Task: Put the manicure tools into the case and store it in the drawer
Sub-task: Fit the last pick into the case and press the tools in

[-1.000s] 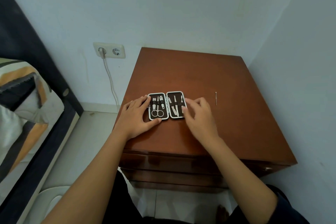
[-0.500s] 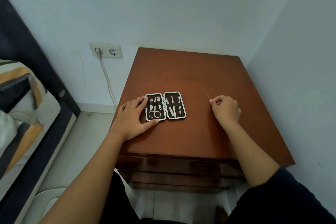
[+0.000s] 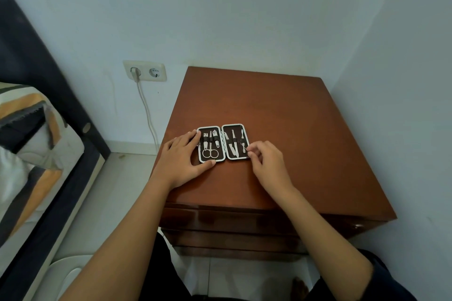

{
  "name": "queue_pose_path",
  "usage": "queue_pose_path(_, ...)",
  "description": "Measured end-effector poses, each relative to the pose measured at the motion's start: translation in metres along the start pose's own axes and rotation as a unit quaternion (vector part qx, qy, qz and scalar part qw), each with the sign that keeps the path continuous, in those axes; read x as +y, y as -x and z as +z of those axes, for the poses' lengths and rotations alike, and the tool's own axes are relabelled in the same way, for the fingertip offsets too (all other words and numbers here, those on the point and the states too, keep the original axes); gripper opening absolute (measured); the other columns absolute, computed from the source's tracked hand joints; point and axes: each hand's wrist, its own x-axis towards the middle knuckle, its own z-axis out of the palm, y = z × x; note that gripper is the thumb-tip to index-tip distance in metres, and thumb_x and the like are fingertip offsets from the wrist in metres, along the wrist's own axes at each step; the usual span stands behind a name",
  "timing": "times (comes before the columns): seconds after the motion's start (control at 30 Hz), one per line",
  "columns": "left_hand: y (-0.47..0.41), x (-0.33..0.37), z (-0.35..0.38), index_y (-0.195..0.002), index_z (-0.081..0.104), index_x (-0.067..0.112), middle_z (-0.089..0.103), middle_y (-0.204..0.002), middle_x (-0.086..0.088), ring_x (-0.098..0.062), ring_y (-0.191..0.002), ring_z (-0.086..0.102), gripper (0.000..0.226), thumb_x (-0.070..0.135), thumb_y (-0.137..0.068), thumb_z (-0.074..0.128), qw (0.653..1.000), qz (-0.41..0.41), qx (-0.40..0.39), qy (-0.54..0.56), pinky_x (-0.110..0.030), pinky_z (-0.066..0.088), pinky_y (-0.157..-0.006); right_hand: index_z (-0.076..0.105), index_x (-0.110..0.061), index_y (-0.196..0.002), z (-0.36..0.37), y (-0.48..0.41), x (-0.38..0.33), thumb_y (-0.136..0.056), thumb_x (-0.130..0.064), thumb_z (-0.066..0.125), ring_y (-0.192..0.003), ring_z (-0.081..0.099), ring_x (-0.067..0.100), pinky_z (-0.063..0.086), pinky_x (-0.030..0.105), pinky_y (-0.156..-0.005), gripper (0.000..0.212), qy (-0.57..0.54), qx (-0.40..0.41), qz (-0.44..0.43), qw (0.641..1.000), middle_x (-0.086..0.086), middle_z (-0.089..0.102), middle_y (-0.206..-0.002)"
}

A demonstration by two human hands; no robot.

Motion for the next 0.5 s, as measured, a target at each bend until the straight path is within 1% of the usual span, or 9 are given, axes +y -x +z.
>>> queue_pose_path(0.07, 0.000, 0.000, 0.000, -0.148, 0.020, 0.024, 0.024, -0.155, 0.003, -0.015, -0.141, 0.019, 0.101, 0.080, -0.064, 0.025, 1.000, 0.000, 0.000, 0.002, -0.034, 0.011, -0.113, 0.066, -0.012, -0.089, 0.002, 0.001, -0.001, -0.086, -0.007, 0.055, -0.062, 0.044, 0.002, 0.040, 0.023, -0.068, 0.013, 0.013, 0.001, -0.003, 1.000, -0.003, 0.049, -0.078)
queue_pose_path(0.13, 0.000, 0.001, 0.000, -0.148, 0.020, 0.024, 0.024, -0.155, 0.003, -0.014, -0.141, 0.019, 0.101, 0.080, -0.064, 0.025, 1.000, 0.001, 0.000, 0.003, -0.034, 0.011, -0.113, 0.068, -0.012, -0.091, 0.003, 0.002, -0.004, -0.087, -0.009, 0.055, -0.063, 0.045, 0.008, 0.041, 0.025, -0.066, 0.014, 0.034, 0.001, -0.004, 0.999, -0.004, 0.047, -0.077)
queue_pose_path(0.27, 0.000, 0.000, 0.000, -0.148, 0.020, 0.024, 0.024, -0.155, 0.004, -0.014, -0.141, 0.019, 0.101, 0.080, -0.064, 0.025, 1.000, 0.001, 0.003, 0.004, -0.033, 0.011, -0.113, 0.069, -0.009, -0.090, 0.003, 0.003, -0.013, -0.088, -0.011, 0.053, -0.068, 0.050, 0.017, 0.038, 0.026, -0.063, 0.016, 0.078, -0.004, 0.001, 0.997, 0.000, 0.049, -0.079)
queue_pose_path(0.4, -0.001, 0.001, -0.001, -0.148, 0.019, 0.024, 0.023, -0.155, 0.004, -0.013, -0.141, 0.019, 0.101, 0.080, -0.064, 0.025, 1.000, 0.002, 0.000, 0.002, -0.032, 0.011, -0.113, 0.069, -0.006, -0.095, 0.005, 0.005, -0.024, -0.091, -0.017, 0.048, -0.081, 0.056, 0.025, 0.043, 0.031, -0.068, 0.023, 0.111, -0.044, -0.003, 0.993, 0.007, 0.051, -0.088)
queue_pose_path(0.5, 0.000, 0.001, 0.000, -0.148, 0.019, 0.024, 0.023, -0.155, 0.004, -0.013, -0.141, 0.019, 0.101, 0.080, -0.064, 0.024, 1.000, 0.000, 0.000, -0.002, -0.032, 0.011, -0.112, 0.066, -0.009, -0.101, 0.006, 0.007, -0.030, -0.093, -0.024, 0.045, -0.088, 0.054, 0.025, 0.038, 0.029, -0.066, 0.027, 0.143, -0.056, -0.003, 0.988, 0.002, 0.043, -0.089)
